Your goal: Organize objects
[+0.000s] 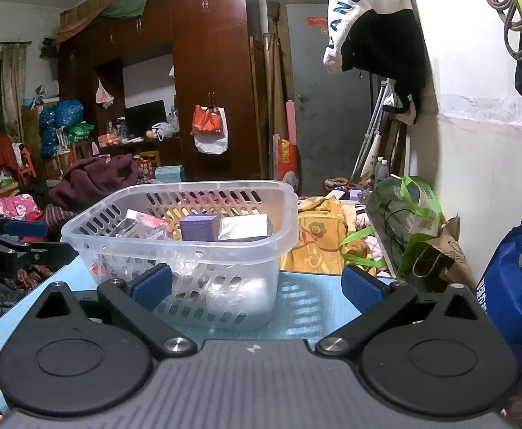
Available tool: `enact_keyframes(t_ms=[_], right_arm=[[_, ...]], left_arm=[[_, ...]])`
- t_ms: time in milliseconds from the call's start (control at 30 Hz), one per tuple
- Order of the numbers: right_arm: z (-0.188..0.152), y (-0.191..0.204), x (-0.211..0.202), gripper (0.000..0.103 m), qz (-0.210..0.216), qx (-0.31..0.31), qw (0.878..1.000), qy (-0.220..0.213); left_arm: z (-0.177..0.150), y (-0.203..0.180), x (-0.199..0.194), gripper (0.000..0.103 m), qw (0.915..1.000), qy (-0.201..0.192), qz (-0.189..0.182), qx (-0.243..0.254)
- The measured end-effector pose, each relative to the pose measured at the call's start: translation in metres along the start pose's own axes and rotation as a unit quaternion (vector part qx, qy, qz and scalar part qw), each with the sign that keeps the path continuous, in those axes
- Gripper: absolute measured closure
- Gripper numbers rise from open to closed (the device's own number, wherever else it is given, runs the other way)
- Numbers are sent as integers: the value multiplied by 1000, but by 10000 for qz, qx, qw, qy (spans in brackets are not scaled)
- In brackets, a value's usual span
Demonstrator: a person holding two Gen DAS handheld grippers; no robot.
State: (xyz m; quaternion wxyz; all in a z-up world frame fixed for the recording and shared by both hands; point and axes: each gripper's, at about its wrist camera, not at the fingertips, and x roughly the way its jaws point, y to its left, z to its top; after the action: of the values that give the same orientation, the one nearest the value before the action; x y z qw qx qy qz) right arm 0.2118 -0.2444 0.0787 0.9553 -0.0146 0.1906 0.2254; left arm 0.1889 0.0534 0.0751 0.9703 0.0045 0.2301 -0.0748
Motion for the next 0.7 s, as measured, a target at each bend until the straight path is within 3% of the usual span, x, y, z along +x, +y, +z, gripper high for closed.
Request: enact_keyframes(t_ms=[700], right_arm=[[-1, -1, 1, 0, 0, 14, 10000, 63]], left_arm=[[-2, -1, 4, 0, 10000, 40, 4, -43]])
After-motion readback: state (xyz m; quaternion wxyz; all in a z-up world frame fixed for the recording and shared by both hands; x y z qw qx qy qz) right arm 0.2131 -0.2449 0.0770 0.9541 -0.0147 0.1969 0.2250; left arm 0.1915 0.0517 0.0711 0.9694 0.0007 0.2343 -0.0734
